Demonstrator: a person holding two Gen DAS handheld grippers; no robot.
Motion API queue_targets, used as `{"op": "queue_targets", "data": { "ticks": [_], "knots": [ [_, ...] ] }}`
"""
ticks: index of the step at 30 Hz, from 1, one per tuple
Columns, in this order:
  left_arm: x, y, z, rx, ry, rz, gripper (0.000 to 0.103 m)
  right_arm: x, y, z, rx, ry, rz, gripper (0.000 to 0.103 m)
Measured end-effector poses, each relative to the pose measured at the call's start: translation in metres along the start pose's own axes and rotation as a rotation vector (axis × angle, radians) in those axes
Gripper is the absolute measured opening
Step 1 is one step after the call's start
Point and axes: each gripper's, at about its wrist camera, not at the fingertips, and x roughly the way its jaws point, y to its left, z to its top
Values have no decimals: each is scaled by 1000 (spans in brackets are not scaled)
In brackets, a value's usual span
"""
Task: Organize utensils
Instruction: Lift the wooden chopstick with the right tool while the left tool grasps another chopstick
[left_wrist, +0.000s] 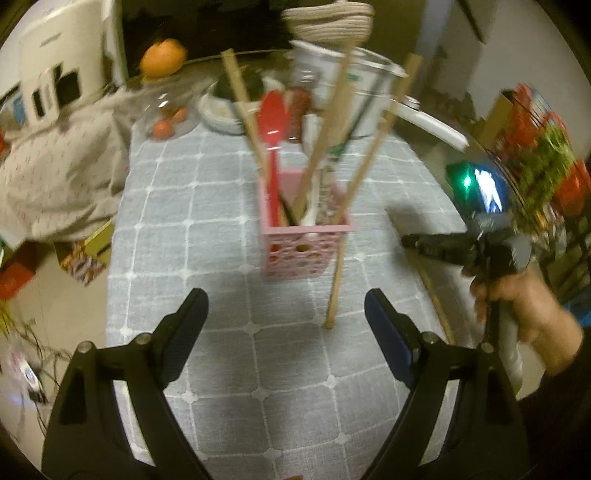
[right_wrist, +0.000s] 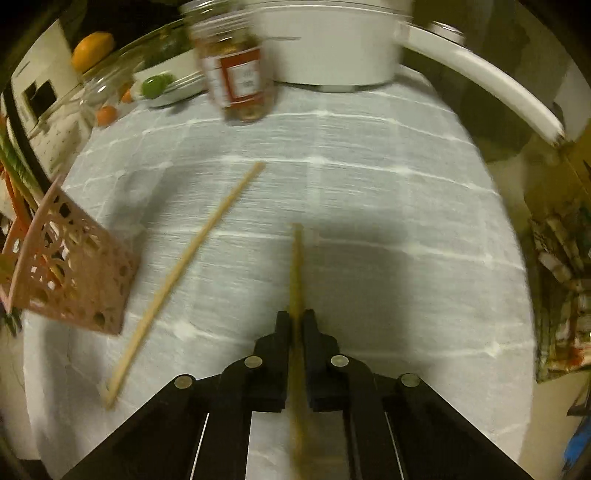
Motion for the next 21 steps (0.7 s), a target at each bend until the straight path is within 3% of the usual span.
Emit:
{"op": "queue_targets", "data": {
  "ticks": [8,14,21],
  "knots": [
    [2,-59,-5,130,36,-100,86,-56,-55,-27,57,-68,84,6],
    [25,-118,12,210,60,-120,86,-78,-89,-38,132,-101,142,6],
    [97,-158,60,200,138,-29,79,-73,-115,-45,160,-51,224,6]
  ]
}}
